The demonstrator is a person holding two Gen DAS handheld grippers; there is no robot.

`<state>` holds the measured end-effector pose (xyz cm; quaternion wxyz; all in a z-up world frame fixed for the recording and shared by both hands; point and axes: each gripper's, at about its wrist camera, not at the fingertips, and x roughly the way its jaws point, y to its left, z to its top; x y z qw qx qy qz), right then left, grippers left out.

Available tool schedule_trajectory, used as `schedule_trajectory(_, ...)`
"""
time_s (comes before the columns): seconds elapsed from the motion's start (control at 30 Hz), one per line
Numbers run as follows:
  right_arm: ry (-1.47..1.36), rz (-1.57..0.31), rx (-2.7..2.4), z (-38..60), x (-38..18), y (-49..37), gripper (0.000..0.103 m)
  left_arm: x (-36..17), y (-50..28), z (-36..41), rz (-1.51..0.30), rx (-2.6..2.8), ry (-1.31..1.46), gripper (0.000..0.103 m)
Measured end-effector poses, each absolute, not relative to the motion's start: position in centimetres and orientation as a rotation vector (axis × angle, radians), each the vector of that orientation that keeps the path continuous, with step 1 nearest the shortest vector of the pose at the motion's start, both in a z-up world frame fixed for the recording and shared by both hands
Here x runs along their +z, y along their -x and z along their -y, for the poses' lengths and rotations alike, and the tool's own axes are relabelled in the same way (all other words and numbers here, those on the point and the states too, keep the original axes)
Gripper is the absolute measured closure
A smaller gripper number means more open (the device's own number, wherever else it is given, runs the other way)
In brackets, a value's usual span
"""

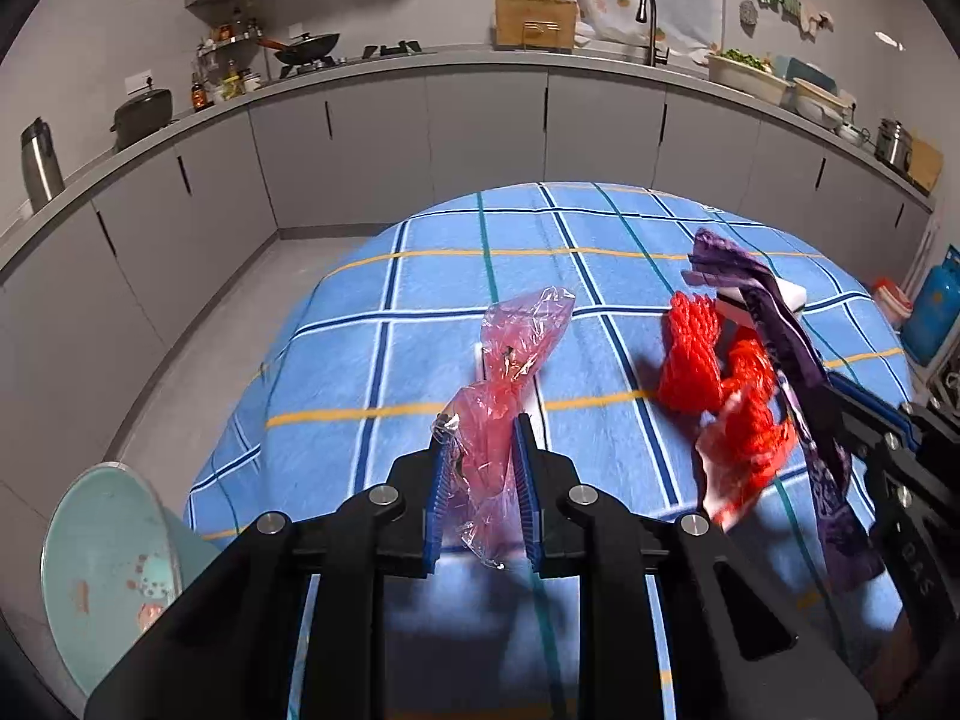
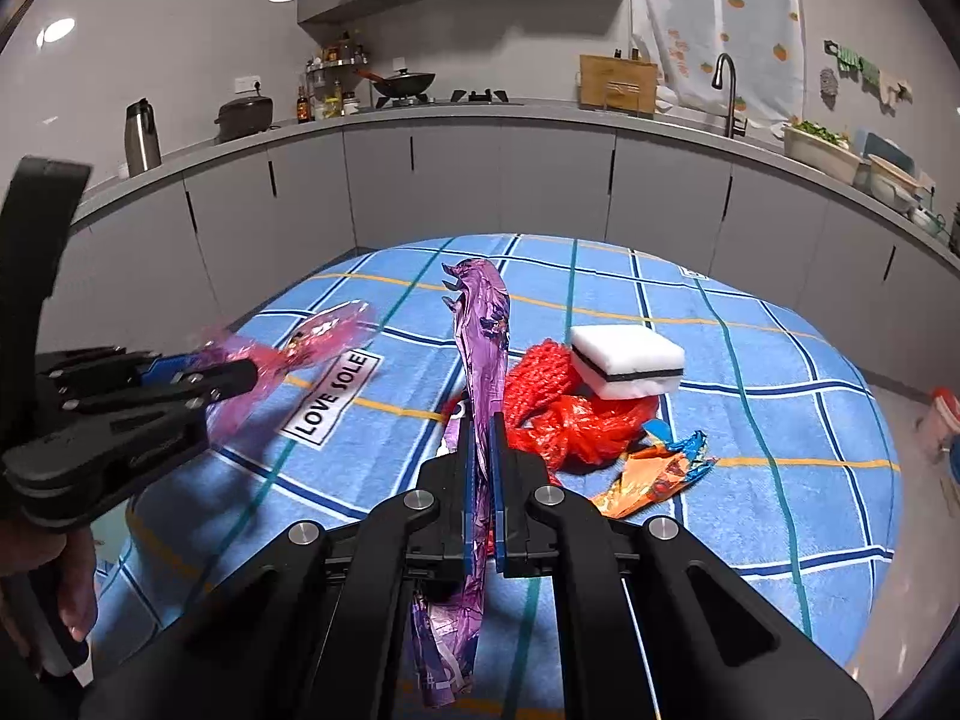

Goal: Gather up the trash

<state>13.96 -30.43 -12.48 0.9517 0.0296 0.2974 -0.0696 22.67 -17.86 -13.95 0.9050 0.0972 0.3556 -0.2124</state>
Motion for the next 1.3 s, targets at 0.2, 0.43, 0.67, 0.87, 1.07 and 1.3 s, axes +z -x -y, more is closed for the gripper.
schedule_trajectory(0.2, -0.057, -0.598, -0.113, 28.9, -11.9, -13.5, 0.098, -13.2, -21.6, 15.8, -0.723, -0.423, -0.175, 0.082)
schedule_trajectory(0.43, -0.045, -0.598, -0.066, 26.8, -11.6, -13.1, 0.098, -12.6, -20.8, 13.9, -0.708, -0.397, -0.150, 0.082)
schedule_trajectory(0.67, -0.026, -0.590, -0.039, 25.3, -11.2, -12.9, 0.098, -11.9, -20.1, 12.7, -0.693, -0.382, -0.138, 0.082)
schedule_trajectory(0.87, -0.012, -0.582, -0.030, 24.3, -10.7, -12.7, 0.098, -11.6, -19.8, 11.9, -0.685, -0.373, -0.129, 0.082)
schedule_trajectory(1.07, 0.001, -0.575, -0.022, 23.7, -10.4, -12.5, 0.098, -11.4, -19.4, 11.0, -0.678, -0.366, -0.119, 0.082)
schedule_trajectory(1.3, 0.010, -0.568, -0.011, 23.0, -10.1, -12.2, 0.098, -11.1, -18.9, 10.2, -0.667, -0.354, -0.114, 0.082)
